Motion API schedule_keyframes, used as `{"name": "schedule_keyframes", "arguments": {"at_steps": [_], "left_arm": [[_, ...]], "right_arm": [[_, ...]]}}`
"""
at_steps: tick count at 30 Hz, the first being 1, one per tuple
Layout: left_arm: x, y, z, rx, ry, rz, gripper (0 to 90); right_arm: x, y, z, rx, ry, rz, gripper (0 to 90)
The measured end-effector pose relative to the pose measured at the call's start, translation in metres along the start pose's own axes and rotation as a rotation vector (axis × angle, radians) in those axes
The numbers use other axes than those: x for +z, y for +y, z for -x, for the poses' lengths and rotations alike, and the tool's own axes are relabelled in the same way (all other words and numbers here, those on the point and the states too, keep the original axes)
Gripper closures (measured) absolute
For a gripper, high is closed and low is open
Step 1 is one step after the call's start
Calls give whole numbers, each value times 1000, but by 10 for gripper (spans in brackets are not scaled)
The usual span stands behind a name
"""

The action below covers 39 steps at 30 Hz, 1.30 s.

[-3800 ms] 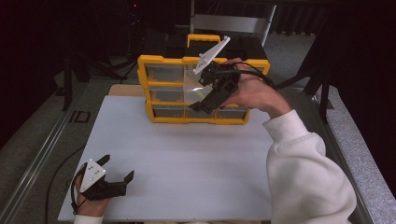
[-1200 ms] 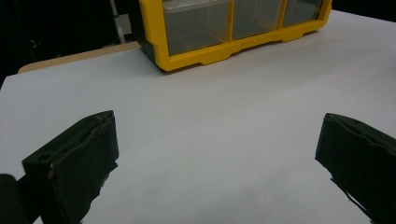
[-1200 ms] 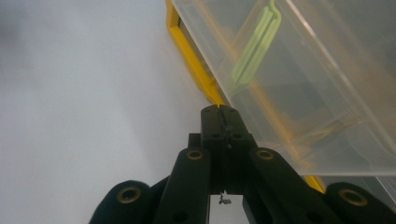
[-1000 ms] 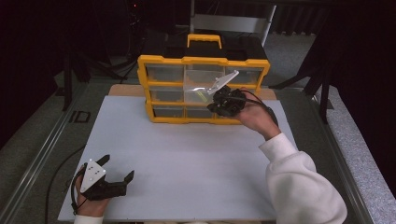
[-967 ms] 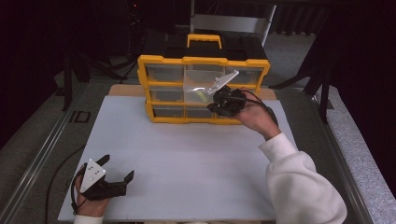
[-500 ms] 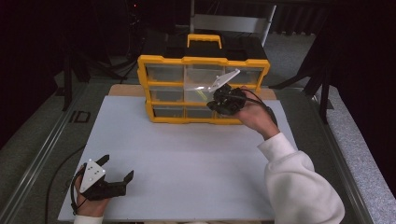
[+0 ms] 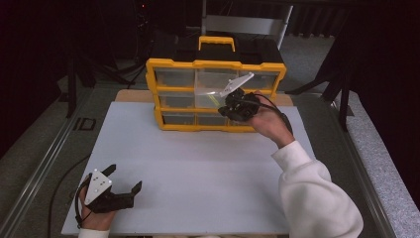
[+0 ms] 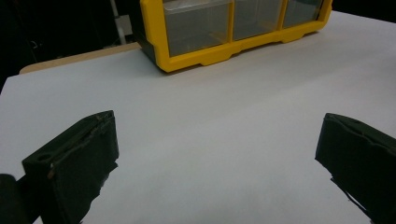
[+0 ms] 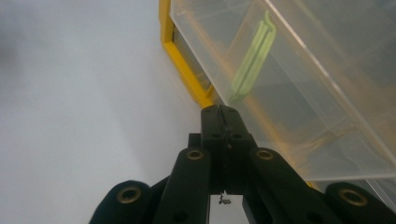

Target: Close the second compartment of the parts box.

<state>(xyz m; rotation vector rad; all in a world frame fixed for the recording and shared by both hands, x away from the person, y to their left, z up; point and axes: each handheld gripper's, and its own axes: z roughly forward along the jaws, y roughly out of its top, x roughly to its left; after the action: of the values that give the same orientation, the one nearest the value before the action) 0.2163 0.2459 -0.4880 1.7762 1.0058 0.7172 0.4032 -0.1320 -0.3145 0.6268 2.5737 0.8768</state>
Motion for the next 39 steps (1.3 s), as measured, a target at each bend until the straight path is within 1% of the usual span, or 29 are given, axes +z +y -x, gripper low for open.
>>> {"name": "schedule_keyframes", "arguments": {"at_steps": [7,11,12,17,20,21,25,39], "left_arm": [[0,0,0,0,0,-1,1],[0,0,0,-1,1,3,1],[0,0,0,-1,0,3,1],[0,0,0,1,0,1,1],[0,0,0,0,0,0,1],[0,0,0,1,0,0,1],[0,0,0,-1,0,-1,1],[0,0,-1,-2,1,1,1]], "right_arm": [[0,3,-1,6,0,12,899],[0,6,-2,12,4,29,899],[0,7,-2,6,3,32,899],[0,8,-1,17,0,37,899],[0,8,0,20,-15,46,899],[-1,9,1,31,-29,49,899],[0,9,8,52,-43,58,898],[7,10,16,99,-91,91,899]]}}
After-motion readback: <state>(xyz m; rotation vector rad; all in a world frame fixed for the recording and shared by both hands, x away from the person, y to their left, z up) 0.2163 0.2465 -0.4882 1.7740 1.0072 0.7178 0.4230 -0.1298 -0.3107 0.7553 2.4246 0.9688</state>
